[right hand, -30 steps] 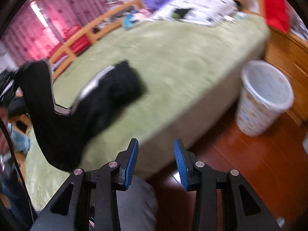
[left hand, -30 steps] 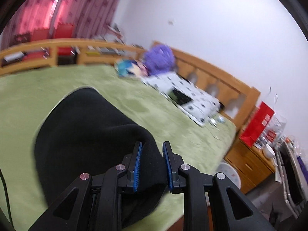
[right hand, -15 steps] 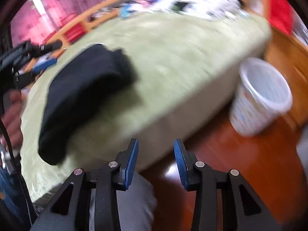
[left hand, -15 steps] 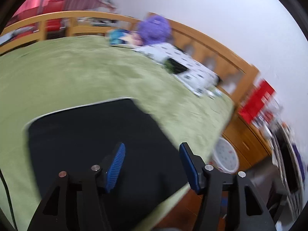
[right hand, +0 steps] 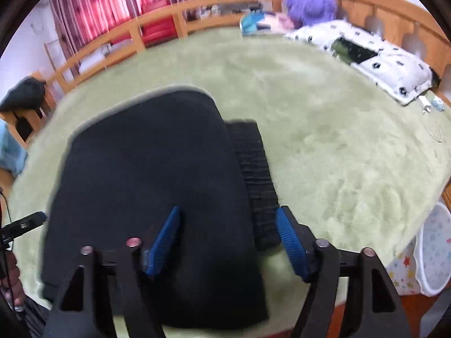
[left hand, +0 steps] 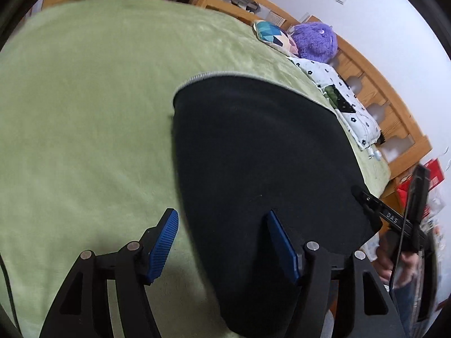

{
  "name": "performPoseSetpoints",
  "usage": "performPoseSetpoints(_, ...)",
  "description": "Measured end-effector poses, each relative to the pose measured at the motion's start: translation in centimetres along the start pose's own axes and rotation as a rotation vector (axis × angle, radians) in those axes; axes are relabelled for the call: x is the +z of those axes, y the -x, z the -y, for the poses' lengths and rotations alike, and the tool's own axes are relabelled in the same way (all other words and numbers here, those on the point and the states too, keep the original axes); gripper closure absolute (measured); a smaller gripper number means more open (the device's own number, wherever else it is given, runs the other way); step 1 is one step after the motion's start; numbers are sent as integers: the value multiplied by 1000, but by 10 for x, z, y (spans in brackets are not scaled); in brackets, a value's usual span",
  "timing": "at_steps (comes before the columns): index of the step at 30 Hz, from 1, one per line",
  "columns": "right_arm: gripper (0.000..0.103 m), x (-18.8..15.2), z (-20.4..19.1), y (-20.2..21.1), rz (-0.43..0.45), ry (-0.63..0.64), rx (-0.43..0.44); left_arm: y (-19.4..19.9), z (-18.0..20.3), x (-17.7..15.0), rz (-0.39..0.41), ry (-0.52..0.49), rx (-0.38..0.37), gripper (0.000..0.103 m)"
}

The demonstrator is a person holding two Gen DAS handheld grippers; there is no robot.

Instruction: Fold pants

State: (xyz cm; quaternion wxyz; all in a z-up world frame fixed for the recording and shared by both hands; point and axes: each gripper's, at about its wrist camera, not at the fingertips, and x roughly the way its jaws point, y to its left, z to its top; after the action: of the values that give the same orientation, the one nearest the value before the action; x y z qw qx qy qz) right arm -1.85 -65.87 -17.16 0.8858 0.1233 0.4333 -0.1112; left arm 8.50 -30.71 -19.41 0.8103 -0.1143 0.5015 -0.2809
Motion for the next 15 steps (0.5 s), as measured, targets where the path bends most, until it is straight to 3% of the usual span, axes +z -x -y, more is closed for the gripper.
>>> performPoseSetpoints(1, 18, 1, 6, -5, 6, -10, 10, -2, -3, -1, 12, 10, -23, 32)
performPoseSetpoints(5, 15, 7, 21, -13, -3, -37, 61, -21, -11, 3, 7, 41, -80, 19)
performPoseSetpoints(10, 12, 13, 28, -38, -63, -70, 131, -48, -21, 5, -45, 127, -187, 19)
performPoseSetpoints(15, 12, 12, 36, -67, -152, -140, 256, -64, -1, 4, -55, 72, -149, 22)
